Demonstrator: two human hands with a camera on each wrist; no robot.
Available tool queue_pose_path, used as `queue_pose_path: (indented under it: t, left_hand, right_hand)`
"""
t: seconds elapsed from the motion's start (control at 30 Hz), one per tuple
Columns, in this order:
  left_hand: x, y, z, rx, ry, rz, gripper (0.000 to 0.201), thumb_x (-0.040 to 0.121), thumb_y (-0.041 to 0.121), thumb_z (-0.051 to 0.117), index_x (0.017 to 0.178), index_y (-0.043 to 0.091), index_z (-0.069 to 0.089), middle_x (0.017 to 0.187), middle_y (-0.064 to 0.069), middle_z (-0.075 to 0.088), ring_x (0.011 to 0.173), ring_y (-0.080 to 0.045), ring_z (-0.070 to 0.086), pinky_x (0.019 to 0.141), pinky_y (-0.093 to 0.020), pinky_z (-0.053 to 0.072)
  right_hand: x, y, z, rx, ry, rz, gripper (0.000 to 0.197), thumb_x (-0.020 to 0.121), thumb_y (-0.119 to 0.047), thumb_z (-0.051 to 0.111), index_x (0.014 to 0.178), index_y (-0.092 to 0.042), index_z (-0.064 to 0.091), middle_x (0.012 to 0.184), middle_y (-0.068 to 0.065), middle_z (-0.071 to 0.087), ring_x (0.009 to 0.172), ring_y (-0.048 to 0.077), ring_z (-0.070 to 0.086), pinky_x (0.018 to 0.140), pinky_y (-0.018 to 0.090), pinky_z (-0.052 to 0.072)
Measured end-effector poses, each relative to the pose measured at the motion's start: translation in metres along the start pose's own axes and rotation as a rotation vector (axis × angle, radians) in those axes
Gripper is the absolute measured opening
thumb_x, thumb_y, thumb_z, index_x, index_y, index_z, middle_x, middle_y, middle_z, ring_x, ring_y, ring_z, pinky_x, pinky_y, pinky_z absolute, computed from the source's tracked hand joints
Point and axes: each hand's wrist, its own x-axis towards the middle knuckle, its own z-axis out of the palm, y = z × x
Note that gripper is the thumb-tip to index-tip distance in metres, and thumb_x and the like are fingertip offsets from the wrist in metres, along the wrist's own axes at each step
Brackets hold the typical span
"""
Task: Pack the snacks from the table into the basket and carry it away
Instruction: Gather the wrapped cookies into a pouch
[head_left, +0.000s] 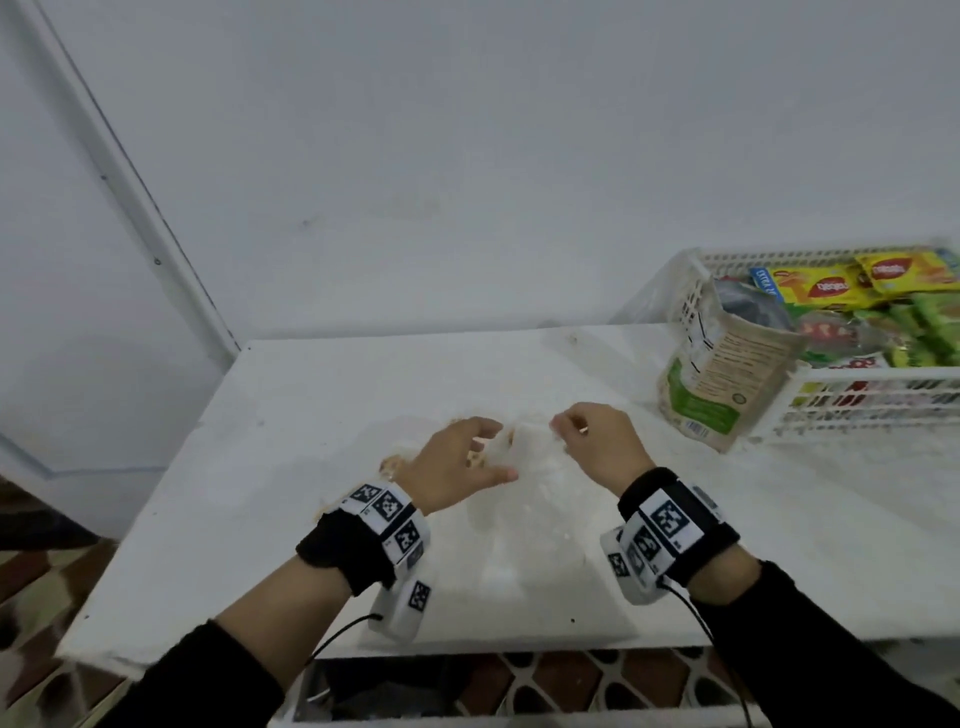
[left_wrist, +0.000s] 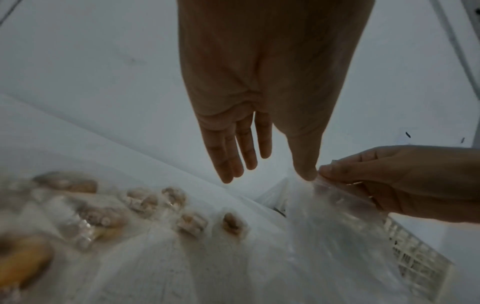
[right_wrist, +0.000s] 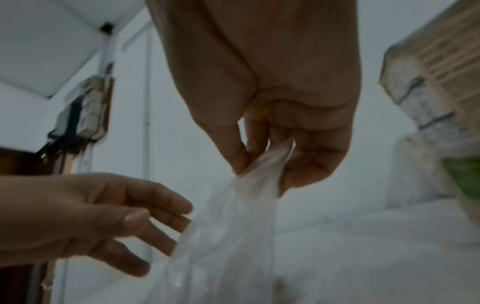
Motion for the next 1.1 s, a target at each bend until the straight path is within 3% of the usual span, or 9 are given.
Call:
queue_pose_path:
  t: [0.17, 0.27, 0.43, 0.57, 0.63, 0.8, 0.9, 1.0, 1.1]
  left_hand:
    - [-0.002, 0.011, -0.009, -0.124, 0.202, 0.044, 0.075, 0.063, 0.050, 0.082, 0.124, 0.025, 0.046, 0.107, 0.012, 0.058, 0.095, -0.002, 0.058, 0.082, -0.020, 0.050]
    - [-0.004, 0.014, -0.028, -0.226, 0.401, 0.146, 0.044, 0.069, 0.034, 0.084, 0.101, 0.019, 0.058, 0.085, 0.008, 0.063, 0.074, 0.001, 0.059, 0.071, -0.016, 0.051]
    - [-0.011, 0.006, -0.060, -0.264, 0.355, 0.190, 0.006, 0.079, 0.015, 0.077, 0.080, 0.017, 0.072, 0.081, 0.004, 0.073, 0.078, -0.008, 0.067, 0.078, -0.024, 0.052]
    - [-0.020, -0.005, -0.070, -0.155, 0.464, 0.274, 0.029, 0.082, 0.028, 0.074, 0.108, 0.023, 0.063, 0.107, 0.012, 0.064, 0.098, 0.000, 0.059, 0.087, -0.015, 0.046]
    - [-0.027, -0.008, -0.073, -0.125, 0.541, 0.305, 0.039, 0.075, 0.035, 0.079, 0.105, 0.023, 0.056, 0.105, 0.010, 0.058, 0.099, -0.004, 0.055, 0.082, -0.013, 0.045]
    - [-0.039, -0.006, -0.080, -0.295, 0.416, 0.160, 0.034, 0.070, 0.029, 0.084, 0.092, 0.018, 0.061, 0.093, 0.009, 0.065, 0.081, -0.009, 0.063, 0.071, -0.023, 0.055]
    - [-0.039, -0.011, -0.086, -0.378, 0.471, 0.103, 0.011, 0.082, 0.018, 0.075, 0.086, 0.010, 0.068, 0.081, 0.003, 0.071, 0.073, -0.014, 0.068, 0.073, -0.033, 0.058]
    - [-0.041, -0.011, -0.093, -0.366, 0.577, 0.079, 0.007, 0.084, 0.017, 0.071, 0.079, 0.012, 0.070, 0.073, 0.002, 0.071, 0.071, -0.014, 0.068, 0.071, -0.031, 0.059]
    - [-0.045, -0.005, -0.092, -0.263, 0.609, 0.161, 0.008, 0.084, 0.019, 0.072, 0.077, 0.015, 0.069, 0.076, 0.007, 0.070, 0.077, -0.008, 0.066, 0.069, -0.024, 0.055]
  right_hand:
    - [-0.006, -0.034, 0.010, 0.313, 0.069, -0.042, 0.010, 0.095, -0.019, 0.055, 0.092, -0.015, 0.064, 0.085, 0.003, 0.072, 0.078, 0.019, 0.069, 0.069, 0.030, 0.055]
    - [-0.007, -0.051, 0.007, 0.424, -0.043, -0.045, 0.013, 0.092, -0.013, 0.058, 0.102, -0.018, 0.063, 0.087, 0.003, 0.073, 0.087, 0.020, 0.068, 0.078, 0.033, 0.056]
    - [-0.003, -0.070, 0.005, 0.497, -0.306, 0.018, 0.029, 0.082, -0.010, 0.071, 0.109, -0.015, 0.065, 0.084, 0.006, 0.073, 0.075, 0.018, 0.063, 0.073, 0.032, 0.049]
    - [0.001, -0.086, 0.016, 0.603, -0.309, 0.043, 0.026, 0.079, -0.005, 0.074, 0.103, -0.012, 0.067, 0.086, 0.008, 0.071, 0.075, 0.015, 0.066, 0.066, 0.025, 0.053]
    - [0.003, -0.094, 0.022, 0.661, -0.296, 0.065, 0.028, 0.080, -0.005, 0.074, 0.106, -0.010, 0.065, 0.091, 0.014, 0.072, 0.077, 0.016, 0.068, 0.066, 0.024, 0.055]
    - [0.007, -0.109, 0.034, 0.848, -0.388, 0.076, 0.030, 0.083, -0.003, 0.070, 0.111, -0.004, 0.059, 0.096, 0.019, 0.072, 0.082, 0.025, 0.068, 0.076, 0.032, 0.059]
    - [0.012, -0.109, 0.041, 0.699, -0.242, -0.026, 0.018, 0.082, -0.002, 0.070, 0.094, -0.010, 0.059, 0.087, 0.020, 0.072, 0.073, 0.021, 0.066, 0.070, 0.032, 0.058]
    - [0.016, -0.107, 0.052, 0.287, -0.050, -0.220, 0.020, 0.082, 0.000, 0.059, 0.077, -0.017, 0.067, 0.084, 0.002, 0.068, 0.068, 0.006, 0.059, 0.062, 0.010, 0.044]
    - [0.017, -0.110, 0.059, 0.115, -0.010, -0.304, 0.025, 0.084, -0.001, 0.057, 0.093, -0.017, 0.074, 0.098, 0.000, 0.067, 0.077, 0.008, 0.059, 0.065, 0.008, 0.043]
